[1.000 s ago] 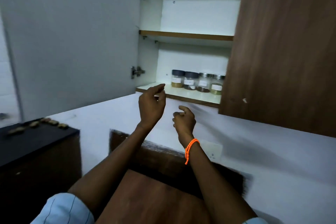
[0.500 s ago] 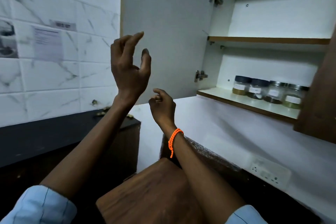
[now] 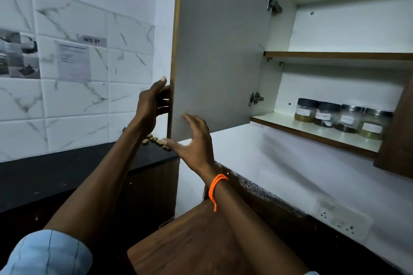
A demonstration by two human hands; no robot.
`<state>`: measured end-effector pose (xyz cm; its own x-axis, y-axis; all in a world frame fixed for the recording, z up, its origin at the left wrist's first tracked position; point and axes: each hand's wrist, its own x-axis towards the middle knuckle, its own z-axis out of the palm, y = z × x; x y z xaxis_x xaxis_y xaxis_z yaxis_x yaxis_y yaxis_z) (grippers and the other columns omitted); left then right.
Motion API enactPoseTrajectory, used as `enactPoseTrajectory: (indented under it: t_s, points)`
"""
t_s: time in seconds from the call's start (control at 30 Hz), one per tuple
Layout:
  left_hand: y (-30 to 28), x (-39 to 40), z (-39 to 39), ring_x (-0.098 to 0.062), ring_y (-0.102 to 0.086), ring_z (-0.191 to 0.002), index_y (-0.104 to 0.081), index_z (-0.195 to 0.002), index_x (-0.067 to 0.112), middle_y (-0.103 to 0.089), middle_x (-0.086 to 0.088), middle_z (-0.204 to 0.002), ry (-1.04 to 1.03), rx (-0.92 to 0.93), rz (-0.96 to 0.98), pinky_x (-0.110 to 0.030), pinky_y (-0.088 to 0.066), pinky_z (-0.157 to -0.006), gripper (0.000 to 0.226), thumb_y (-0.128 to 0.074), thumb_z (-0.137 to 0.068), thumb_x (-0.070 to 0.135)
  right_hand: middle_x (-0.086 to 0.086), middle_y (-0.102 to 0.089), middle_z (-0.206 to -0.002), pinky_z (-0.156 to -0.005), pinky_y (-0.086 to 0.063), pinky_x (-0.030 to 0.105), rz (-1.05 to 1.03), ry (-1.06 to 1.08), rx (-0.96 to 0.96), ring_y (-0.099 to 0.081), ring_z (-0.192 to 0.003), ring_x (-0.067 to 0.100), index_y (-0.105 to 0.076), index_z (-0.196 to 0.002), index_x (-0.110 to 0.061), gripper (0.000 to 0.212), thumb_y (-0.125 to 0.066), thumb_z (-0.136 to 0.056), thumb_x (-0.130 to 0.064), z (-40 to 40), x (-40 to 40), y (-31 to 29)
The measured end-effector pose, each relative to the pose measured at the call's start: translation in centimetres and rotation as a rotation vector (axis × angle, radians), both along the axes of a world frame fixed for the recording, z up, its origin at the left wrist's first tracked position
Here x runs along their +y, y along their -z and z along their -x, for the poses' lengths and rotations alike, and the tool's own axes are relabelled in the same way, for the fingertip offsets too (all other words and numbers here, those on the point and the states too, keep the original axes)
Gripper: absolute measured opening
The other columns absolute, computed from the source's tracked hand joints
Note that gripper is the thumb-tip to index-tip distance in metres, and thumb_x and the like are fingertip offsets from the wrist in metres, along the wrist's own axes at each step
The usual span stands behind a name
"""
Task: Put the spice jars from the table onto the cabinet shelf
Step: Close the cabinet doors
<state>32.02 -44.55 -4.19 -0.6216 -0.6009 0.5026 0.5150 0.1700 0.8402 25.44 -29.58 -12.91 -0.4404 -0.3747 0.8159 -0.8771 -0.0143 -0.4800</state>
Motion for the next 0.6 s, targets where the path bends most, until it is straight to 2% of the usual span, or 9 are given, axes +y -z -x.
enactPoseTrajectory:
  t_s: [0.07, 0.13, 0.27, 0.37, 0.47, 0.6]
  points:
    - [0.1, 0.9, 0.3, -0.023, -0.074, -0.078, -0.081, -0.103, 0.014, -0.078, -0.01, -0.099, 0.083, 0.005, 0.061, -0.032, -0.059, -0.072, 0.047, -0.064, -0.087, 0.055, -0.008, -0.049, -0.143, -0.107, -0.051, 0.028, 0.043, 0.016, 0.046, -0.05, -0.135, 0.009, -0.055, -0.141, -0.024, 0.087, -0.085, -0.068, -0.06, 0.1, 1.8, 0.8]
    - [0.2, 2.5, 0.9, -0.026, -0.074, -0.079, -0.081, -0.101, 0.011, -0.078, -0.012, -0.097, 0.148, 0.028, 0.117, -0.034, -0.06, -0.072, 0.043, -0.07, -0.086, 0.05, -0.01, -0.05, -0.143, -0.1, -0.055, 0.034, 0.085, 0.046, 0.06, -0.051, -0.134, 0.009, -0.055, -0.141, -0.024, 0.083, -0.088, -0.07, -0.053, 0.3, 4.0, 1.4]
    - [1.0, 6.9, 2.9, -0.02, -0.075, -0.076, -0.082, -0.092, 0.017, -0.079, -0.003, -0.085, 0.243, 0.153, 0.153, -0.033, -0.059, -0.072, 0.034, -0.08, -0.081, 0.049, -0.01, -0.058, -0.137, -0.084, -0.058, 0.029, 0.15, 0.1, 0.075, -0.057, -0.125, 0.004, -0.06, -0.136, -0.021, 0.072, -0.089, -0.073, -0.039, 0.8, 9.0, 2.0]
    - [1.5, 10.7, 4.8, -0.023, -0.076, -0.092, -0.081, -0.105, 0.02, -0.08, -0.005, -0.101, 0.292, 0.246, 0.165, -0.035, -0.061, -0.078, 0.034, -0.08, -0.082, 0.045, -0.01, -0.061, -0.135, -0.079, -0.058, 0.023, 0.167, 0.124, 0.07, -0.059, -0.122, 0.002, -0.063, -0.134, -0.021, 0.067, -0.09, -0.073, -0.032, 1.3, 12.8, 2.2]
    - [1.6, 14.4, 6.7, -0.027, -0.073, -0.11, -0.079, -0.113, 0.024, -0.078, -0.005, -0.114, 0.304, 0.316, 0.219, -0.044, -0.061, -0.09, 0.034, -0.081, -0.083, 0.041, -0.011, -0.063, -0.135, -0.078, -0.06, 0.028, 0.187, 0.147, 0.072, -0.062, -0.124, 0.01, -0.062, -0.134, -0.022, 0.067, -0.089, -0.073, -0.025, 2.1, 16.5, 2.2]
    - [1.4, 19.3, 9.4, -0.019, -0.07, -0.113, -0.075, -0.121, 0.021, -0.073, 0.004, -0.12, 0.265, 0.362, 0.373, -0.034, -0.061, -0.09, 0.042, -0.084, -0.083, 0.035, -0.017, -0.066, -0.128, -0.074, -0.06, 0.027, 0.241, 0.232, 0.053, -0.066, -0.117, 0.014, -0.062, -0.134, -0.029, 0.065, -0.08, -0.073, -0.02, 3.4, 21.4, 2.8]
